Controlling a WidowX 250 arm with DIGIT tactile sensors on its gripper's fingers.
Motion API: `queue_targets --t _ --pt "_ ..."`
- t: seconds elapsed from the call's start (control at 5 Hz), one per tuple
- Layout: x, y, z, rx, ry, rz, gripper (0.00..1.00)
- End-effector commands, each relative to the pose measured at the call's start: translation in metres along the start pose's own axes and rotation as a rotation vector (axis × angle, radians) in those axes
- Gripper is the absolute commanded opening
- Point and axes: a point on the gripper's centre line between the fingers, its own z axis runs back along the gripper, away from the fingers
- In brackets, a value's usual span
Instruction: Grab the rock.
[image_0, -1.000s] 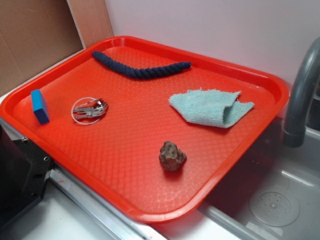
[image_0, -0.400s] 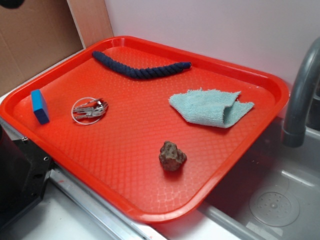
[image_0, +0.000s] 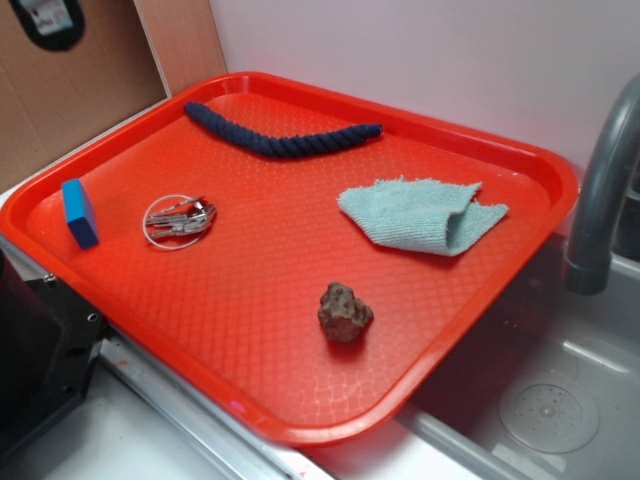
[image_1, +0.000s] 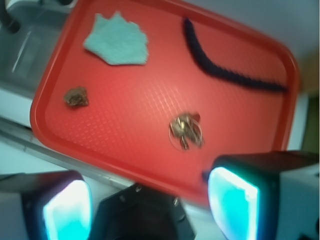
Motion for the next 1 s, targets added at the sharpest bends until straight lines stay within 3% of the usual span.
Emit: queue_targets --t 0.0,0.2,0.6,0.8 --pt "0.033 -0.021 -0.028 -0.116 -0.071 -0.487 1.00" --pt "0.039 -0.030 -0.043 -0.163 -0.148 -0.737 1.00" --pt "0.049 -0.044 -0.076 -0.238 -0.126 -1.221 1.00" --pt "0.050 -0.056 -0.096 -0.269 -0.134 -1.304 1.00"
